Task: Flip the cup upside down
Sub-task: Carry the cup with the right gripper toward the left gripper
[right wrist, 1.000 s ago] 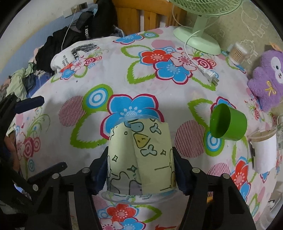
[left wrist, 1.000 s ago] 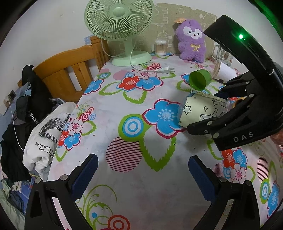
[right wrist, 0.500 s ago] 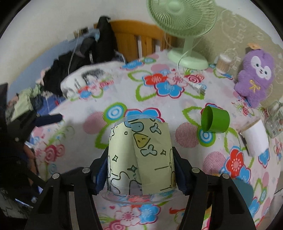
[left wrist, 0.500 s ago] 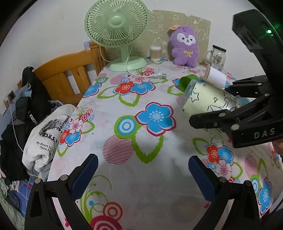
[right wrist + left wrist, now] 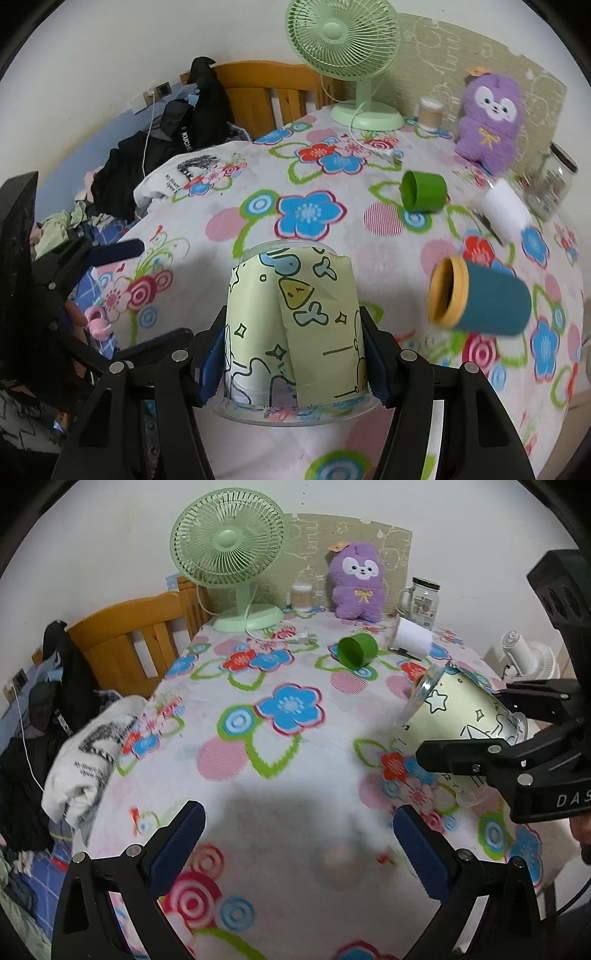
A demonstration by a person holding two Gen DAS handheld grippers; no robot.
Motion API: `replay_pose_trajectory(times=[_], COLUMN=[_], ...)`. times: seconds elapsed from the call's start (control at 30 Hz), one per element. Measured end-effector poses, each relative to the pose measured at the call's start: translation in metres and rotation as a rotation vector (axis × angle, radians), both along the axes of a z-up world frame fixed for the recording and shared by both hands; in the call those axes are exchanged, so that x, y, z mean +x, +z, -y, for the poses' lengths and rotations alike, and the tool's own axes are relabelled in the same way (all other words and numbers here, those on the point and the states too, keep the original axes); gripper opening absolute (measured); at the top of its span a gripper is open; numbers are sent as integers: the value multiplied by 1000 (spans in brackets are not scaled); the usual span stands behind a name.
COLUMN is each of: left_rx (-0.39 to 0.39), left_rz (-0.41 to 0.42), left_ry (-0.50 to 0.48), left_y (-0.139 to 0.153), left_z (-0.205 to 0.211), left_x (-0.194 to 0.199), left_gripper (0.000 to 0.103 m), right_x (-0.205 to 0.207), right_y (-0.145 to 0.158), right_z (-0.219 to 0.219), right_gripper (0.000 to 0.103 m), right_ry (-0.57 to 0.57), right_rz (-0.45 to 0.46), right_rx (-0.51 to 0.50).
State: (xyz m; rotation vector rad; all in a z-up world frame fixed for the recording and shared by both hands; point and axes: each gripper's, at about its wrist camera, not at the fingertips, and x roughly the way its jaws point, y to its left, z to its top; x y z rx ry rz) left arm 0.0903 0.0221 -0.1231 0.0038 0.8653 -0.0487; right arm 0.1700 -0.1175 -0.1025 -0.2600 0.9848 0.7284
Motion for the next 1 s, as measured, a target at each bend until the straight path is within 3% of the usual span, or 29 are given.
replay_pose_trajectory(times=[0.1, 0.4, 0.7, 0.87, 1.0], left_rx=[-32, -27, -32, -29, -32], left_rz=[-24, -63, -56, -55, -51], left_ry=[-10, -7, -20, -21, -18], left_y=[-9, -23, -20, -19, -18], left_z=[6, 16, 22, 23, 22], left_x=[-11, -36, -42, -43, -43], left_gripper=[103, 103, 103, 103, 103], right_x=[-6, -20, -28, -29, -29], right_y=[-11, -51, -51, -47, -36], right_z=[6, 25, 28, 29, 35], right_gripper=[66, 66, 68, 80, 82], right_ry=[-36, -199, -213, -210, -219], right_rz=[-31, -158, -159, -143, -127], right_rx=[-7, -12, -36, -61, -31])
